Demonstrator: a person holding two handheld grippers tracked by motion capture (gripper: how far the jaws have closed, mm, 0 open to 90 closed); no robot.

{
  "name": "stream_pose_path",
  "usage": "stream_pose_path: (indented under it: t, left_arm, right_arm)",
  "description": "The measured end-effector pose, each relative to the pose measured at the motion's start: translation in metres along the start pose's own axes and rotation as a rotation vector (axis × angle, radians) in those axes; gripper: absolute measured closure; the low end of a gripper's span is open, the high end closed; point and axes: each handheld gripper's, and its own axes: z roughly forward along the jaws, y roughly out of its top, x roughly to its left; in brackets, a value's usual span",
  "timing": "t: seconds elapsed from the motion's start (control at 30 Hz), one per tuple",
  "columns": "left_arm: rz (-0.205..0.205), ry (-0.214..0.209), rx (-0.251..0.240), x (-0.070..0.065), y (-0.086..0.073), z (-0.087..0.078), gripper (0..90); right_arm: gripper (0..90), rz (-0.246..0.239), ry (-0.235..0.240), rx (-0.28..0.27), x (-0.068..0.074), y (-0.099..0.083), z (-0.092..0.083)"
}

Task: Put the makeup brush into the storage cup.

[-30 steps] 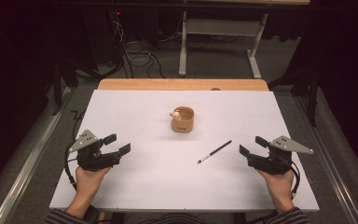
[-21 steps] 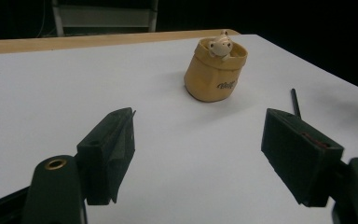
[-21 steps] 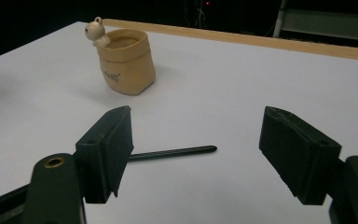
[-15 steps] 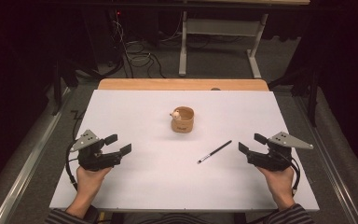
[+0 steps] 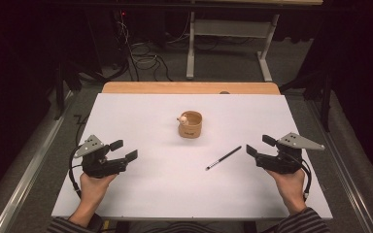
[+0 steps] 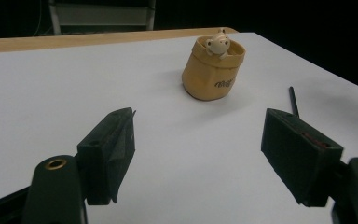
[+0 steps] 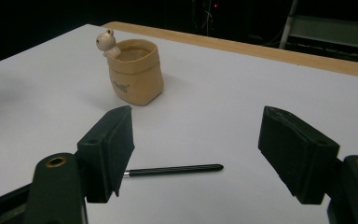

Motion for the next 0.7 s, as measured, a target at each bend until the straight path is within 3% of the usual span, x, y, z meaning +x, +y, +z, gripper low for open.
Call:
stream_pose_path:
  t: [0.7]
  left_arm:
    - [0.004,-0.008,0.006,-0.001,0.0,0.002,26.3]
  right_arm:
    - [28.9,-0.064,0.039,0.05,0.007,0.019,0.019]
